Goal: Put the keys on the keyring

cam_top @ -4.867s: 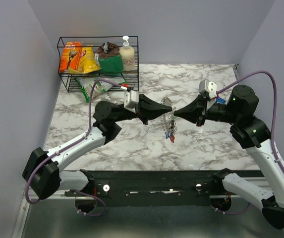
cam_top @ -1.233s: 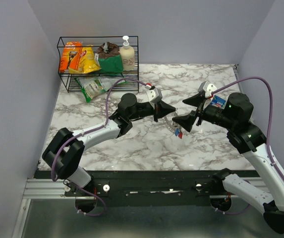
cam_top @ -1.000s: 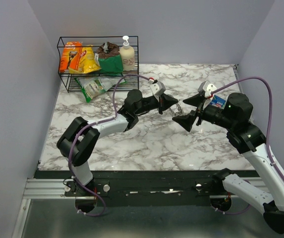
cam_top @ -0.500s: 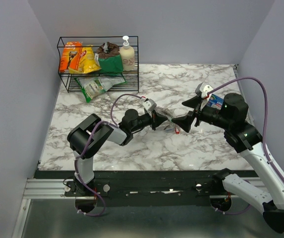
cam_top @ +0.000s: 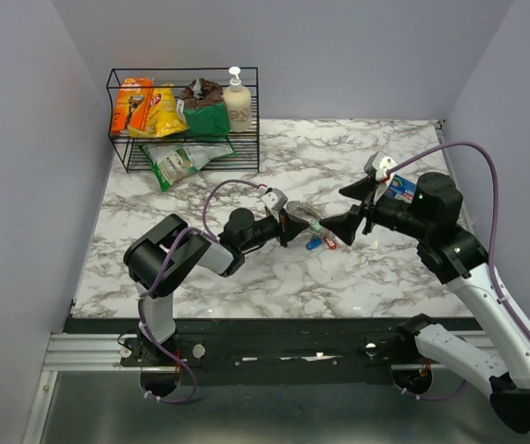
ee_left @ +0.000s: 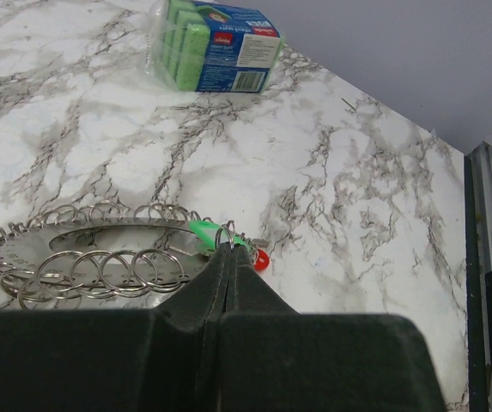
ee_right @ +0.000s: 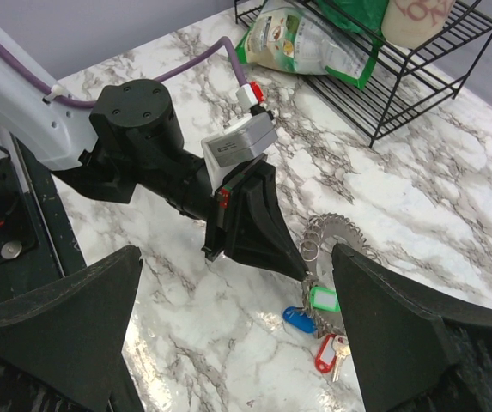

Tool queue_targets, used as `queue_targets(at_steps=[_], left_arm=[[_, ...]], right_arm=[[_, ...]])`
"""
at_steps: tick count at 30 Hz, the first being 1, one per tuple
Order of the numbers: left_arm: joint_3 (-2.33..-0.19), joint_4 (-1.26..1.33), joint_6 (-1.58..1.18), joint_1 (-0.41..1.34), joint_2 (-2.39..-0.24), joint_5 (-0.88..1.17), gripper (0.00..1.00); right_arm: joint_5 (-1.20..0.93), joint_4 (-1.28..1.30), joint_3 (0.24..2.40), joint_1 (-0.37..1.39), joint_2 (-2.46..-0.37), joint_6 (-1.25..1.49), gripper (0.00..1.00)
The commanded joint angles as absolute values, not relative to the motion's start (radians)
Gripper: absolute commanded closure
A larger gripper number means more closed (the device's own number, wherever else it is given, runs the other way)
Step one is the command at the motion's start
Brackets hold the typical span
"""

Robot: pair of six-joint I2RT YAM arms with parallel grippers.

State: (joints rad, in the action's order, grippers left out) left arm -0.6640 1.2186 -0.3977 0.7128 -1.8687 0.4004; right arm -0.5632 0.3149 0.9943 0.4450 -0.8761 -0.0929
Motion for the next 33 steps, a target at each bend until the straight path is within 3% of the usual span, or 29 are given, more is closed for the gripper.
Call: queue_targets(at_steps=[1,10,16,25,26,27,28,33], left_arm=[[-0.624,1.258,-0.406,0.713,-1.827,0.387,0.99],[-0.549,1.258,-0.411,0.724,-1.799,0.357,0.92],[-0.511,1.258,-0.414,0.744,-1.795,0.327,0.81],[-0.457,1.244,-0.373,0.762,-1.711,0.261,0.39],[-0.456,1.235,-0.37,0.762,-1.677,0.258,0.32],[-0.456,1.215,-0.367,0.762,-1.658,0.255,0.12],[-0.459,1.206,-0.364,0.762,-1.64,0.255,0.01],[-0.474,1.164,-0.371,0.761,-1.51,0.268,0.01]], right_arm=[[-0.584,0.295,0.979,0.44,-0.876,-0.077,0.0],[-0.6,0.291,0.974,0.44,-0.882,-0.071,0.0],[-0.604,0.287,0.968,0.44,-0.879,-0.064,0.0],[-0.612,0.282,0.966,0.44,-0.874,-0.063,0.0],[-0.614,0.281,0.968,0.44,-0.876,-0.063,0.0],[-0.612,0.281,0.968,0.44,-0.874,-0.063,0.0],[-0.612,0.281,0.968,0.44,-0.876,-0.061,0.0],[-0.611,0.276,0.969,0.44,-0.879,-0.061,0.0]])
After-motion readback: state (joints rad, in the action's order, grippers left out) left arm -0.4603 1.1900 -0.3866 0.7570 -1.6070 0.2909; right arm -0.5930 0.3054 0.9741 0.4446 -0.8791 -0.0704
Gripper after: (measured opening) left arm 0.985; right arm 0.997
